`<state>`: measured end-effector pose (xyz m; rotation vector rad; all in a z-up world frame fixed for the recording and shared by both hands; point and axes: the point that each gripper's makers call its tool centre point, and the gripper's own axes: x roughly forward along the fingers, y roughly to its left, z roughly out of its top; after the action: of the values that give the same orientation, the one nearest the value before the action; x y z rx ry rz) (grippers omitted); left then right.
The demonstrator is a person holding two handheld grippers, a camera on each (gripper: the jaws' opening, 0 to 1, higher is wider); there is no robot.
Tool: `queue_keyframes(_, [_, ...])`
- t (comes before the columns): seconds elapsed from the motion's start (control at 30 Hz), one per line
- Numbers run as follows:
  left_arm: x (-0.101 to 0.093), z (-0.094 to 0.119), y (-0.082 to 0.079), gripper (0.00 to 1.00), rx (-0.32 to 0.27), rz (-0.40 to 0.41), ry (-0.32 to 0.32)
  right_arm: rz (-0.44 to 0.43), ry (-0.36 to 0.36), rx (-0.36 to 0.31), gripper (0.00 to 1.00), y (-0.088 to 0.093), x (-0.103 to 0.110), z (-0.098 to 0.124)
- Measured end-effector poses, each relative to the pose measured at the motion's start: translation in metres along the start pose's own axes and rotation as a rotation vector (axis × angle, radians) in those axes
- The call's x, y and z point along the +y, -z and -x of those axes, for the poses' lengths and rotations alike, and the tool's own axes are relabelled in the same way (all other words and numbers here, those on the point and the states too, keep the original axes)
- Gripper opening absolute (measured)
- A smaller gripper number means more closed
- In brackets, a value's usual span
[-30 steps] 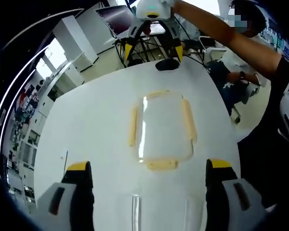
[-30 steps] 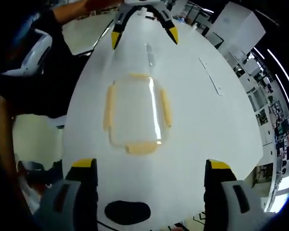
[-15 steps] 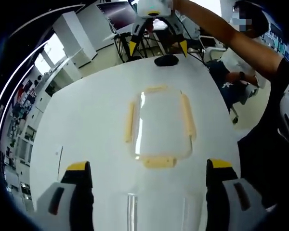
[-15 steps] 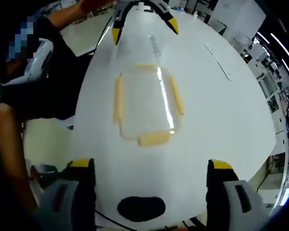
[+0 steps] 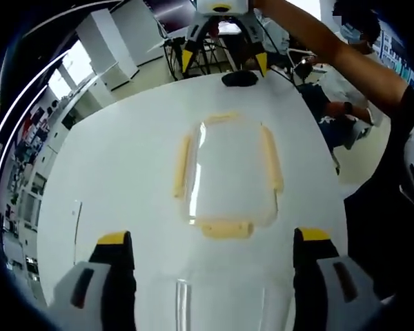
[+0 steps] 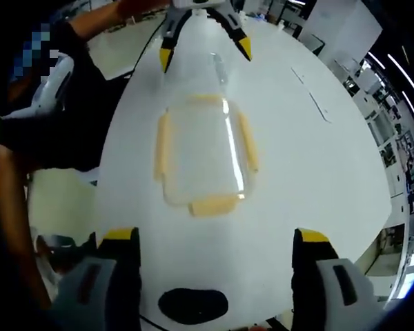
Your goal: Snap each plastic latch of the storage box into its locked position after aligning the lid with the box until every specified latch is closed and the lid sits flush.
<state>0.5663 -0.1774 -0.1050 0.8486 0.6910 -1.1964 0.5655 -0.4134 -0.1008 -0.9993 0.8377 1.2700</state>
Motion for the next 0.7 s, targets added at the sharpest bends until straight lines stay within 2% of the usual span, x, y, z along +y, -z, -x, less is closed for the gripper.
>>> queue_keyframes(0.27, [-0.003,-0.006,-0.002,0.93,0.008,-0.012,-0.001,0.011,0.001,-0.004,0.87,-0.004,-0.002,-0.007])
queue_keyframes(0.4, [-0.005,-0.013,0.003,0.91,0.033,-0.001,0.005,0.014,-0.016,0.001,0.84,-0.002,0.002,-0.014])
queue_keyframes(0.7, [-0.003,-0.023,0.011,0.82,0.069,0.003,-0.003,0.007,-0.029,0.009,0.84,0.001,0.002,-0.023])
